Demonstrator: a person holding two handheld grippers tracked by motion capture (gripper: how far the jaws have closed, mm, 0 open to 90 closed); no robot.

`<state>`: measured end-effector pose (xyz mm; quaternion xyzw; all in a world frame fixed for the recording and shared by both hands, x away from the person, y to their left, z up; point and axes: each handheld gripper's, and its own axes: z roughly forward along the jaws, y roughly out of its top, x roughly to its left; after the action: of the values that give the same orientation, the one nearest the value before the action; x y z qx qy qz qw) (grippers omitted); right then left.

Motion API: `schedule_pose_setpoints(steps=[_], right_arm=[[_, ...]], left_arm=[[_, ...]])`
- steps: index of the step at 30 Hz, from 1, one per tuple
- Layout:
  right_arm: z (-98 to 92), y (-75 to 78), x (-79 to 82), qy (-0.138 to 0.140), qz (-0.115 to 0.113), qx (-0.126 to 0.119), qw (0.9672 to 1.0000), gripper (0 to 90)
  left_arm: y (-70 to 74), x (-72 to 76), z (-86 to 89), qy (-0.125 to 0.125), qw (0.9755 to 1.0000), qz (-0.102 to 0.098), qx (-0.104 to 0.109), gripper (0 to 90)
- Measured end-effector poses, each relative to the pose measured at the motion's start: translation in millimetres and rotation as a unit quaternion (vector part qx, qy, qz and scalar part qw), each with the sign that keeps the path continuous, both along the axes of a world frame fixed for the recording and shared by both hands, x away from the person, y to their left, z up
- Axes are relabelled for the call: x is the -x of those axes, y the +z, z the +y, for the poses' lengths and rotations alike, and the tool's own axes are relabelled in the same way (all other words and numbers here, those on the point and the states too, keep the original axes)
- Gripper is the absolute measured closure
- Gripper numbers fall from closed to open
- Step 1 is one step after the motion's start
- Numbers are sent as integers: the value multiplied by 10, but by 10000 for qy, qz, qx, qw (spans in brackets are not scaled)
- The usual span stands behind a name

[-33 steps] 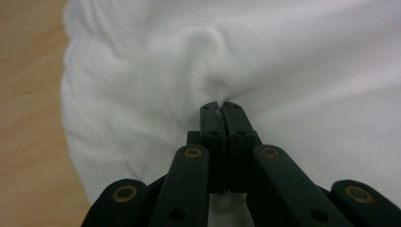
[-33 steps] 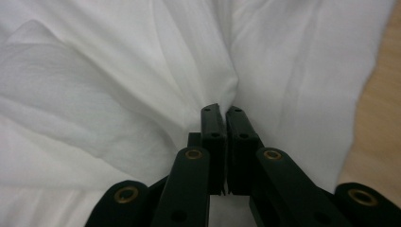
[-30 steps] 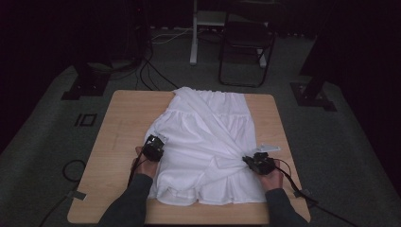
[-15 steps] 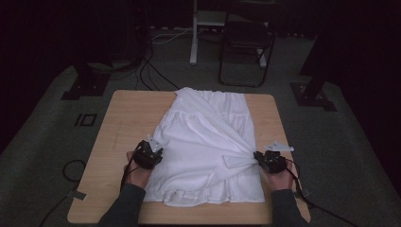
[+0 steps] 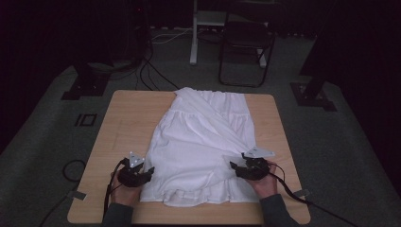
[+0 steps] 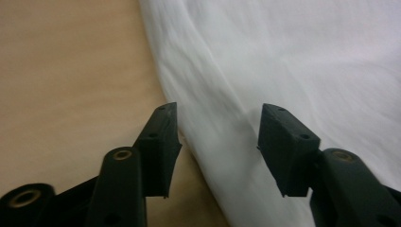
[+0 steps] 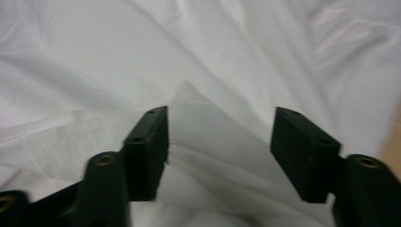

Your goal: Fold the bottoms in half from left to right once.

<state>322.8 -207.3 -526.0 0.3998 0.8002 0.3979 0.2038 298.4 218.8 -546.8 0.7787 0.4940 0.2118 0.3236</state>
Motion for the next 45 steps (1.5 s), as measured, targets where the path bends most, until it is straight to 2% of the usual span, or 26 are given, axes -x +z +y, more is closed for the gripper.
schedule_pose_setpoints(steps=[1,3,5,6,7,8,9,12,14,15,16,20,22,23,24,26,28,30,31,32,33,34,37,39,42,45], right_arm=[[40,-27,-20,36,73,11,10000,319],[127,-97,-66,127,169,89,9997,326],[161,-159,-105,224,316,194,9991,480],[144,-181,-110,287,391,226,9986,696],[118,-187,-108,309,436,186,9984,796],[57,-179,-86,261,505,83,9983,873],[11,-168,-64,255,470,42,9986,876],[-226,-78,146,243,311,-64,9992,879],[-404,-36,341,353,242,-193,9989,878],[-470,-31,416,376,227,-161,9989,879],[-602,-47,560,374,239,-100,9990,878],[-873,-198,852,316,414,-2,9986,878],[-961,-285,925,301,535,-122,9980,866],[-980,-305,931,290,572,-161,9978,831],[-995,-316,925,346,659,-222,9970,686],[-992,-285,911,320,556,-208,9977,499],[-1004,-209,892,344,386,-348,9981,417],[-1020,-111,847,298,191,-581,9977,396],[-1017,-61,810,266,82,-648,9975,390],[-1017,-61,810,266,82,-648,9975,390],[-1003,-15,757,239,-17,-707,9972,391],[-929,49,602,153,-151,-688,9974,412],[-749,75,271,155,-209,-674,9974,445],[-600,79,26,168,-169,-656,9976,455],[-372,89,-327,146,-172,-463,9987,445],[-186,83,-609,98,-38,-427,9990,434]], left_arm=[[-30,22,5,-1,9999,92,58,472],[-87,50,-7,-8,9998,182,21,466],[-102,75,-27,-57,9999,79,-42,457],[-96,80,-34,-101,9999,76,-68,512],[-87,83,-36,-215,9997,135,30,619],[-85,82,-35,-254,9995,173,80,762],[-81,88,-33,-297,9993,209,111,831],[-45,116,-6,-244,9995,209,-56,873],[-9,161,56,-172,9996,208,86,874],[-9,161,56,-172,9996,208,86,875],[24,228,106,-114,9998,158,85,876],[34,296,154,-55,9998,187,59,876],[16,286,158,-77,9997,231,97,834],[13,277,158,-55,9998,178,101,768],[23,272,163,-39,9998,87,145,646],[84,250,181,-79,9996,-101,267,570],[161,199,189,-51,9991,-316,293,520],[230,91,192,-61,9987,-412,309,497],[258,20,184,-31,9984,-477,299,485],[258,20,184,-31,9984,-477,299,472],[288,-162,160,-5,9984,-475,301,472],[292,-264,143,8,9987,-412,312,438],[279,-558,73,77,9991,-297,309,434],[264,-747,34,138,9994,-207,245,430],[214,-1008,-7,312,9993,-38,214,428],[132,-1156,-48,386,9991,129,75,430]])
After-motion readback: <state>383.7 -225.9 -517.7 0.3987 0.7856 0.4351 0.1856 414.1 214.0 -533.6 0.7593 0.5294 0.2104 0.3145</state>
